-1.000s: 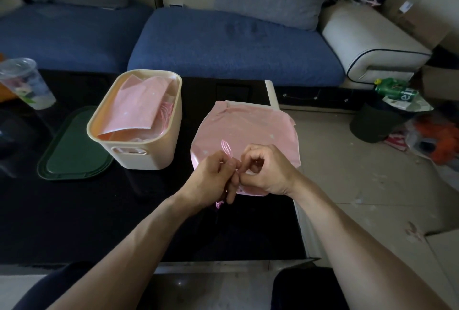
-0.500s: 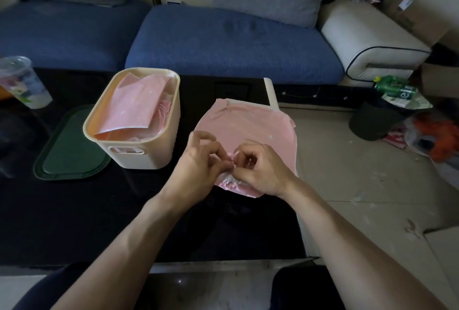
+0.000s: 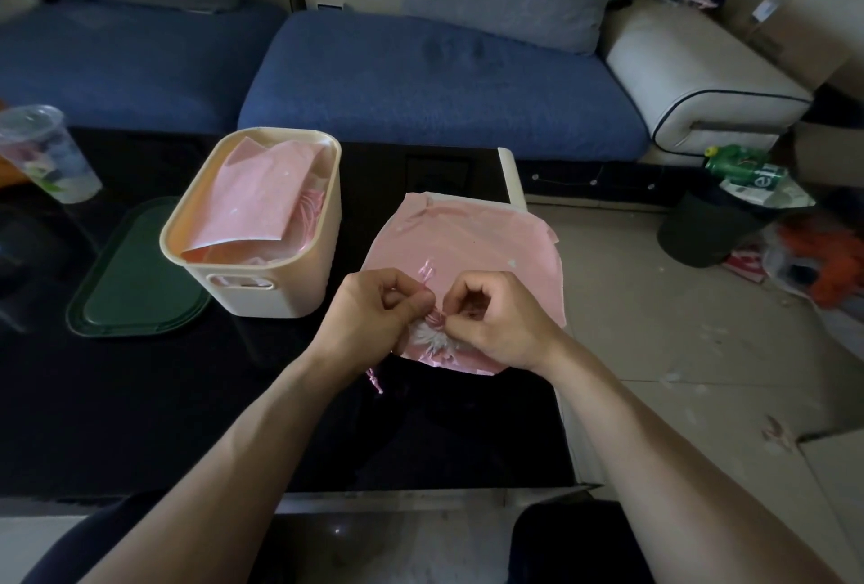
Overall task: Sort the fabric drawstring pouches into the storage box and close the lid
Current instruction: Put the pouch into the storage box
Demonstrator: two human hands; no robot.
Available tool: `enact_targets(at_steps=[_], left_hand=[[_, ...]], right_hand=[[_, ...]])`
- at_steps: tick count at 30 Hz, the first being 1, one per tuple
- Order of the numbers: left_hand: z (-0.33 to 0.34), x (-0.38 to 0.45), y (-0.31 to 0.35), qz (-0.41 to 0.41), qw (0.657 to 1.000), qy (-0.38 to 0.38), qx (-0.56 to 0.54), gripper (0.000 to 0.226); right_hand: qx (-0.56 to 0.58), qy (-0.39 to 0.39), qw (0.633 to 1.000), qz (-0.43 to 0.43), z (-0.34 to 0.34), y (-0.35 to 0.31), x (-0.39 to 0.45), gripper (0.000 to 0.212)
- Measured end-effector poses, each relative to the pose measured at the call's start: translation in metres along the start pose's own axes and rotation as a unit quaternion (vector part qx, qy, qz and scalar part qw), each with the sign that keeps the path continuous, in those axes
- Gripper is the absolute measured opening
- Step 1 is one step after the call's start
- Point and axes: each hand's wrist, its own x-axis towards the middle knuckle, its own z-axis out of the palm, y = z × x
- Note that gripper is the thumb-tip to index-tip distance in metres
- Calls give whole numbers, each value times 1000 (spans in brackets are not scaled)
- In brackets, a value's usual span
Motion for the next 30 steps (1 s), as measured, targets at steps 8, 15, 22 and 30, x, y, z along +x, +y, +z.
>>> enact_targets(at_steps=[8, 15, 22, 30], left_hand=[[-1, 3, -8, -174, 971, -59, -151, 25], [4, 2, -8, -219, 952, -45, -208, 25], [2, 2, -6, -176, 970, 37, -163, 21], [-14, 6, -14, -50, 990, 127, 39, 26]], right_hand=[[-60, 20, 998, -11, -2, -5, -6, 13], [-132, 22, 988, -76, -6, -9, -9, 18], [-201, 3, 976, -83, -3, -12, -4, 15], [-170, -158, 972, 38, -13, -26, -21, 14]])
